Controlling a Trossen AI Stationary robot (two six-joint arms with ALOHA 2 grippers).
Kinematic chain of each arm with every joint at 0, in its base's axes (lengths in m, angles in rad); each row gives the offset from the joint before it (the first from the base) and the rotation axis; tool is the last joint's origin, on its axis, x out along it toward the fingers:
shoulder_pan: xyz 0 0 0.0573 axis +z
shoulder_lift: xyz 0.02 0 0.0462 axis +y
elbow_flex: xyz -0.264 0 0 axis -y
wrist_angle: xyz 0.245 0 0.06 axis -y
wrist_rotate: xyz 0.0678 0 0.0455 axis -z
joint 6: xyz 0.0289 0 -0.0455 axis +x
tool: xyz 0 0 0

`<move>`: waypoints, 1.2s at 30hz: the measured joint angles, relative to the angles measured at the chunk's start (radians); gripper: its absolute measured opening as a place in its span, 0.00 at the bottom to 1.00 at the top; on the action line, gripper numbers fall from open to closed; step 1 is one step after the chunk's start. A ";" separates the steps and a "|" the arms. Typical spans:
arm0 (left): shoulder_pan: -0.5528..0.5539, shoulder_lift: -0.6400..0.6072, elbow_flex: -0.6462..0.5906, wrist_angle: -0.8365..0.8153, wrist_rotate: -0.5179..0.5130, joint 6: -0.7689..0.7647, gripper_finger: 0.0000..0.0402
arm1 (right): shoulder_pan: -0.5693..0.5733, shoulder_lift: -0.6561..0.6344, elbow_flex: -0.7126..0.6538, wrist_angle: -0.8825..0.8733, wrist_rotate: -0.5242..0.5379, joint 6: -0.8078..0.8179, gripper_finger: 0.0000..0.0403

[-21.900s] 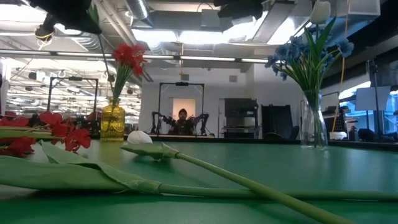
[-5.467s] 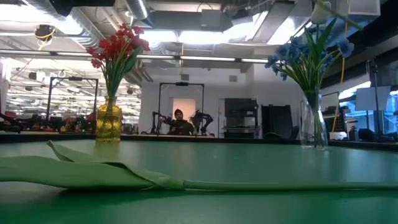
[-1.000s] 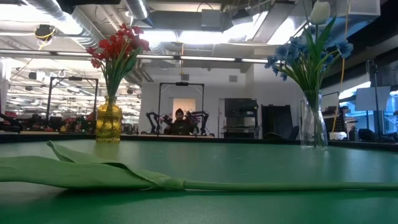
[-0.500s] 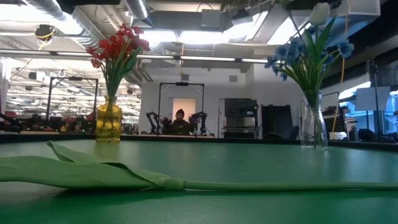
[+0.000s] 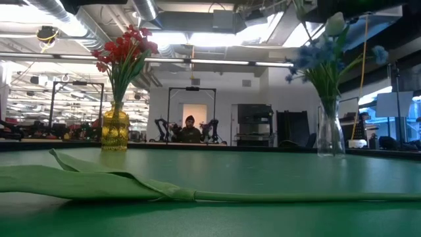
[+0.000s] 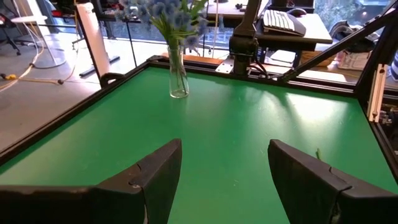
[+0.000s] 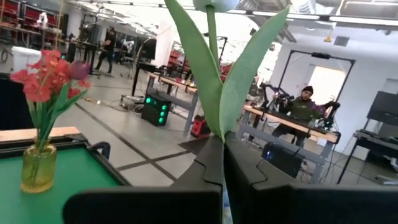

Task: Sort flowers into vase by color
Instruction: Put the white flower into the transparent vase

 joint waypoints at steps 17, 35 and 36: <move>0.331 0.000 0.001 0.561 0.476 0.431 0.58 | 0.003 -0.012 0.166 -0.240 0.000 -0.006 0.00; 0.721 0.185 0.001 0.883 0.928 0.386 0.58 | 0.003 0.016 0.479 -0.511 -0.119 0.058 0.00; 0.732 0.196 0.001 0.893 0.941 0.383 0.58 | 0.003 0.023 0.498 -0.512 -0.129 0.058 0.00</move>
